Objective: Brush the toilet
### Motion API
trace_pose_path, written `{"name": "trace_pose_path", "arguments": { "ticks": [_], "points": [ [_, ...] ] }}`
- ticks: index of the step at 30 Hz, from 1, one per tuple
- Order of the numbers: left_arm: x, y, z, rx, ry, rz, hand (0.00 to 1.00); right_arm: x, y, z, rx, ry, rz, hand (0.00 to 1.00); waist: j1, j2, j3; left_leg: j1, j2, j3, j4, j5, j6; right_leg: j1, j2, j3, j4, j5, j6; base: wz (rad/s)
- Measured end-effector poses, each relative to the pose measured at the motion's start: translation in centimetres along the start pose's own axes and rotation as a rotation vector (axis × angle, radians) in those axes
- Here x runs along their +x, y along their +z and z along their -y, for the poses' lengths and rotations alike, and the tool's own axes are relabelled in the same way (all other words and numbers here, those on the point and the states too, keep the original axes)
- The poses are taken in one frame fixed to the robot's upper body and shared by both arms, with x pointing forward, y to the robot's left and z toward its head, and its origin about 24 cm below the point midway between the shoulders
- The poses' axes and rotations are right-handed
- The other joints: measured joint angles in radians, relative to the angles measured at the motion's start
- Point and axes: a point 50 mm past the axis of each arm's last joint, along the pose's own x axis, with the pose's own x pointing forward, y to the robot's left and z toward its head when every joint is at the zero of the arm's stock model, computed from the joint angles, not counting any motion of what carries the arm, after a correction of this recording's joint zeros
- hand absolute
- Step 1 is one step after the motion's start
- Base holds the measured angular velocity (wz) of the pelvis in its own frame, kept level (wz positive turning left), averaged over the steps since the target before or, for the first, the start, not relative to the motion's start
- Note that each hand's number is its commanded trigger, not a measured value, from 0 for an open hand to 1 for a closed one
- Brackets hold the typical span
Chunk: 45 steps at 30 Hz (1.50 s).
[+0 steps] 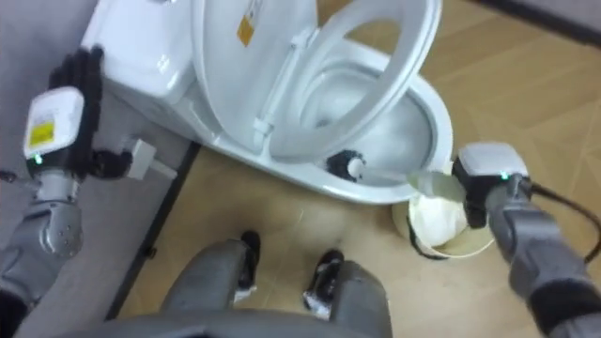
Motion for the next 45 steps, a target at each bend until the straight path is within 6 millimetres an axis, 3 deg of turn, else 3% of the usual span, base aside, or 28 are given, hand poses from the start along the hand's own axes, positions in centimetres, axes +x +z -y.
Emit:
{"name": "trace_pose_path", "arguments": {
  "ticks": [6, 12, 17, 23, 25, 28, 30, 31, 34, 37, 39, 45],
  "points": [
    [-3.5, -1.4, -0.3, -0.076, 0.049, -0.118, 0.0, -2.5, -0.1, -4.6, 0.157, 0.085, -0.034, 1.0, -0.008, -0.007, -0.0084, 0.179, -0.003, 0.0, -0.074, -0.001, -0.001, 0.206, 0.019, -0.02, -0.119, -0.006, 0.021, 0.12],
    [-5.6, -1.8, 0.1, -0.176, 0.11, -0.214, 0.0, -3.5, 0.9, -7.3, 0.347, 0.128, -0.076, 1.0, -0.015, 0.001, -0.0112, 0.274, -0.002, -0.012, -0.123, -0.002, -0.005, 0.302, 0.037, -0.027, -0.182, -0.007, 0.026, 0.07],
    [-7.5, -2.3, 1.1, -0.314, 0.123, -0.341, 0.0, -4.4, 0.9, -9.8, 0.501, 0.184, -0.132, 1.0, -0.009, -0.008, -0.0104, 0.342, -0.004, -0.013, -0.158, -0.001, -0.007, 0.374, 0.044, -0.027, -0.225, -0.004, 0.029, 0.0],
    [-10.7, -5.0, 3.3, -0.287, 0.032, -0.504, 0.0, -5.4, -0.6, -11.8, 0.821, 0.172, -0.293, 1.0, -0.021, -0.013, -0.0116, 0.406, -0.001, -0.003, -0.204, -0.001, -0.007, 0.416, 0.056, 0.008, -0.248, -0.003, 0.03, -0.11],
    [-12.0, -5.8, 4.2, -0.271, -0.005, -0.571, 0.0, -5.6, -1.6, -11.7, 0.93, 0.116, -0.35, 1.0, -0.044, -0.015, -0.0117, 0.415, -0.001, -0.003, -0.215, -0.001, -0.007, 0.422, 0.056, 0.011, -0.25, -0.003, 0.03, -0.05],
    [-14.2, -7.5, 5.3, -0.225, -0.073, -0.695, 0.0, -6.3, -2.5, -12.6, 1.077, 0.069, -0.435, 1.0, -0.075, -0.025, -0.011, 0.437, -0.001, 0.003, -0.23, -0.001, -0.007, 0.433, 0.06, 0.059, -0.253, -0.003, 0.03, -0.04],
    [-15.3, -8.5, 5.7, -0.201, -0.102, -0.769, 0.0, -6.6, -2.9, -13.5, 1.233, 0.013, -0.548, 1.0, -0.088, -0.033, -0.0172, 0.439, -0.001, 0.022, -0.23, -0.002, -0.008, 0.435, 0.061, 0.088, -0.268, -0.002, 0.031, -0.16],
    [-15.4, -8.6, 5.8, -0.198, -0.107, -0.782, 0.0, -6.7, -3.1, -13.7, 1.264, 0.003, -0.572, 1.0, -0.096, -0.029, -0.0191, 0.439, -0.001, 0.023, -0.23, -0.003, -0.009, 0.435, 0.062, 0.091, -0.269, -0.001, 0.031, -0.07],
    [-16.2, -8.7, 6.9, -0.217, -0.172, -0.846, 0.0, -7.7, -4.1, -14.8, 1.385, -0.069, -0.727, 1.0, -0.122, -0.027, -0.0139, 0.462, 0.0, 0.057, -0.242, -0.003, -0.01, 0.436, 0.066, 0.162, -0.267, 0.001, 0.032, -0.25],
    [-16.5, -9.2, 7.6, -0.224, -0.221, -0.917, 0.0, -8.0, -3.9, -15.3, 1.408, -0.094, -0.779, 1.0, -0.138, -0.017, -0.0119, 0.475, 0.005, 0.077, -0.244, -0.003, -0.01, 0.433, 0.072, 0.194, -0.265, 0.002, 0.029, -0.35],
    [-15.7, -9.0, 7.9, -0.261, -0.218, -0.941, 0.0, -8.6, -3.7, -16.0, 1.438, -0.106, -0.827, 1.0, -0.177, -0.001, -0.0109, 0.474, 0.008, 0.081, -0.245, -0.008, -0.017, 0.43, 0.075, 0.2, -0.265, 0.005, 0.03, -0.04],
    [-13.5, -8.2, 8.3, -0.308, -0.247, -0.911, 0.0, -9.5, -3.0, -17.6, 1.444, -0.076, -0.927, 1.0, -0.212, 0.025, -0.0128, 0.49, 0.009, 0.134, -0.263, -0.009, -0.018, 0.388, 0.078, 0.263, -0.231, 0.006, 0.035, -0.3]
  ]
}}
